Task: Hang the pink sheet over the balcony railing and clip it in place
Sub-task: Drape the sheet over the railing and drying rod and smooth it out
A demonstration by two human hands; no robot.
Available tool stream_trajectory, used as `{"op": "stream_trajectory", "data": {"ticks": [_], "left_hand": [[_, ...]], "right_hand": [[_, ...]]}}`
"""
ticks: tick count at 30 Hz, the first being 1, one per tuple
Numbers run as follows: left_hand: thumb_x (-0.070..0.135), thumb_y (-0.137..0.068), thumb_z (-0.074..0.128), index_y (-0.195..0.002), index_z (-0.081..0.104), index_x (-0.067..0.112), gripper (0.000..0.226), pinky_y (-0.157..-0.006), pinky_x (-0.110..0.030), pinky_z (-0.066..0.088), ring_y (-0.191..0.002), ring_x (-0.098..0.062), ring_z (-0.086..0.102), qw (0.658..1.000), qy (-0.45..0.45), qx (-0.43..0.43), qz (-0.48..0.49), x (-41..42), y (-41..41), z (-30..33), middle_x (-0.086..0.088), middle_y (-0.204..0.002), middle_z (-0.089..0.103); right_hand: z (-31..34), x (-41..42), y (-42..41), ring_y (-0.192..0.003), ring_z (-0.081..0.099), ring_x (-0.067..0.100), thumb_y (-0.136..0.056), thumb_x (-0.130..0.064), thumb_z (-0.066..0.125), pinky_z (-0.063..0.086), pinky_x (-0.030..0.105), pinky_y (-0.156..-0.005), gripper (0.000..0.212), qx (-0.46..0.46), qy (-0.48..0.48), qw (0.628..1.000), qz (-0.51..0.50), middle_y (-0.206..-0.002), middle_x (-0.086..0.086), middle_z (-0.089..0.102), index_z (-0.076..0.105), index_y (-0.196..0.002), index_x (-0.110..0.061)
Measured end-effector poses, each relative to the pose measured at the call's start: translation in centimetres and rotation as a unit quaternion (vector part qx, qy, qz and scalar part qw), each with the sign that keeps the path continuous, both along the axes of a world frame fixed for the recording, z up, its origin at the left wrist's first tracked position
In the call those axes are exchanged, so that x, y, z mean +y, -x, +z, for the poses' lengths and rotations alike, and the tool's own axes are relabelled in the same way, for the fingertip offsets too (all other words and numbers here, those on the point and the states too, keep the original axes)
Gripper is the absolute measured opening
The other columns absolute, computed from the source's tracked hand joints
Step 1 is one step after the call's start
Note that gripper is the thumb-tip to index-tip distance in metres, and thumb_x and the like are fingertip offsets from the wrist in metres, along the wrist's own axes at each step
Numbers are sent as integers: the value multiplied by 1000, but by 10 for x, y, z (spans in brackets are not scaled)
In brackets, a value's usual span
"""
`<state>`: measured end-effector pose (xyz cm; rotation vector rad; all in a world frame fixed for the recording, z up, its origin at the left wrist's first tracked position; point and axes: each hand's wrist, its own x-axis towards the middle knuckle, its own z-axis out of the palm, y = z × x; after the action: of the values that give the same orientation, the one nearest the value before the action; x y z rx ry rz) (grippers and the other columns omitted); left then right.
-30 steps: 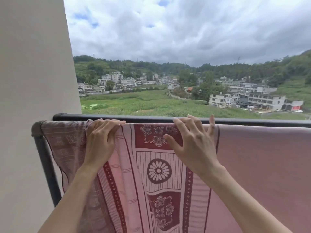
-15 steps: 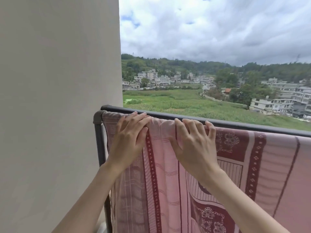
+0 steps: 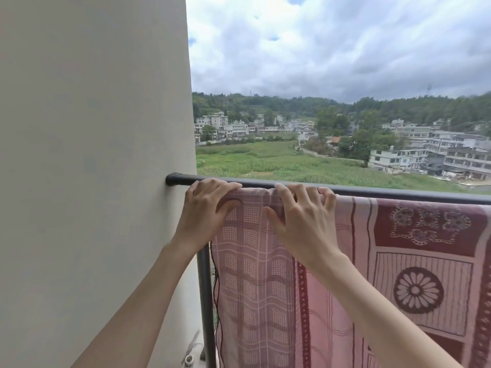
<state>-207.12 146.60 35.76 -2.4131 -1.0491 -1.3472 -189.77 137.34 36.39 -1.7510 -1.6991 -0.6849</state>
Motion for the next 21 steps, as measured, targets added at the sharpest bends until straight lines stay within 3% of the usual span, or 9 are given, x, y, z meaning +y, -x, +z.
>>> {"op": "stream_trajectory", "data": {"ticks": [2,6,11,18,21], "left_hand": [[21,-83,63,-114,64,22,31,-103,-42,34,-108,-19,54,998,17,-25,-58,9,-18,7,7,-107,65],[9,-81,65,-108,68,22,30,-94,-16,42,-102,-9,57,980,83,-93,-158,36,3,31,14,-100,64],[5,-82,64,-91,72,21,20,-76,-1,41,-78,8,60,973,76,-166,-139,52,-8,47,20,-81,64],[7,-85,60,-89,70,14,13,-71,1,36,-77,4,55,976,1,-192,-100,84,-20,88,15,-78,58],[19,-86,59,-83,67,27,11,-72,-3,40,-82,0,59,958,96,-231,-144,93,-23,76,16,-84,60]], "right_hand": [[1,6,-19,-115,48,24,-90,-49,42,19,45,-99,47,3,-1,1000,-4,-124,1,55,48,-129,-23],[21,31,6,-115,48,23,-92,-45,44,20,46,-98,40,13,-7,1000,16,-121,1,58,55,-124,-24],[35,56,0,-106,57,23,-93,-40,46,29,43,-94,30,-3,-23,999,41,-106,-2,69,66,-108,-24],[79,96,-6,-98,59,22,-95,-38,41,33,40,-92,36,30,-88,991,96,-90,-2,73,71,-91,-18],[78,109,-14,-95,60,19,-95,-41,39,37,36,-89,38,45,-41,990,126,-94,-4,72,71,-94,-20]]}}
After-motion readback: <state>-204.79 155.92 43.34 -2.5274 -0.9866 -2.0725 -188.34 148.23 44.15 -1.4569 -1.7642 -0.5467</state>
